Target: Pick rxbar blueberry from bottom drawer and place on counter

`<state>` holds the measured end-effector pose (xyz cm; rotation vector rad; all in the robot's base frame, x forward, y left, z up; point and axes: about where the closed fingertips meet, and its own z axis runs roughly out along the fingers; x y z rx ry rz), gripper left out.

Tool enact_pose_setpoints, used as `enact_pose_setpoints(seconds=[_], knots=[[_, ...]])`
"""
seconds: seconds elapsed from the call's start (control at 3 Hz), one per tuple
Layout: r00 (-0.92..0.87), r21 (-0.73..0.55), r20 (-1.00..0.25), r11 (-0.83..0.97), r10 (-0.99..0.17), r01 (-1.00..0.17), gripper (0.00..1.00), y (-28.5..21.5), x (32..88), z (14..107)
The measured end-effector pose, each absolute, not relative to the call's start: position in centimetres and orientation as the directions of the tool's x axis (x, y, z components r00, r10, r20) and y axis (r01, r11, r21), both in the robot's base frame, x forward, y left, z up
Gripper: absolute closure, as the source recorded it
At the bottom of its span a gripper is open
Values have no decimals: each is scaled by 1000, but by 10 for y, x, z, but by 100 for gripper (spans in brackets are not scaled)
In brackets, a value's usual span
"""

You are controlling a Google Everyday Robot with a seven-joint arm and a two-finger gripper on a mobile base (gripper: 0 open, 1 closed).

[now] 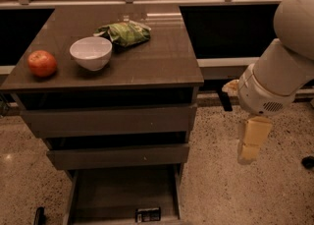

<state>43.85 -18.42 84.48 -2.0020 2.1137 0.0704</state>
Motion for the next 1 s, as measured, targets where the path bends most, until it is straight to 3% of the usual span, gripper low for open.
enact_pose_setpoints(seconds=[0.67, 1.0], knots=[[422, -88, -82, -416, -903, -905, 0, -143, 419, 786], [504, -90, -76, -497, -861, -863, 0, -141, 417, 784]])
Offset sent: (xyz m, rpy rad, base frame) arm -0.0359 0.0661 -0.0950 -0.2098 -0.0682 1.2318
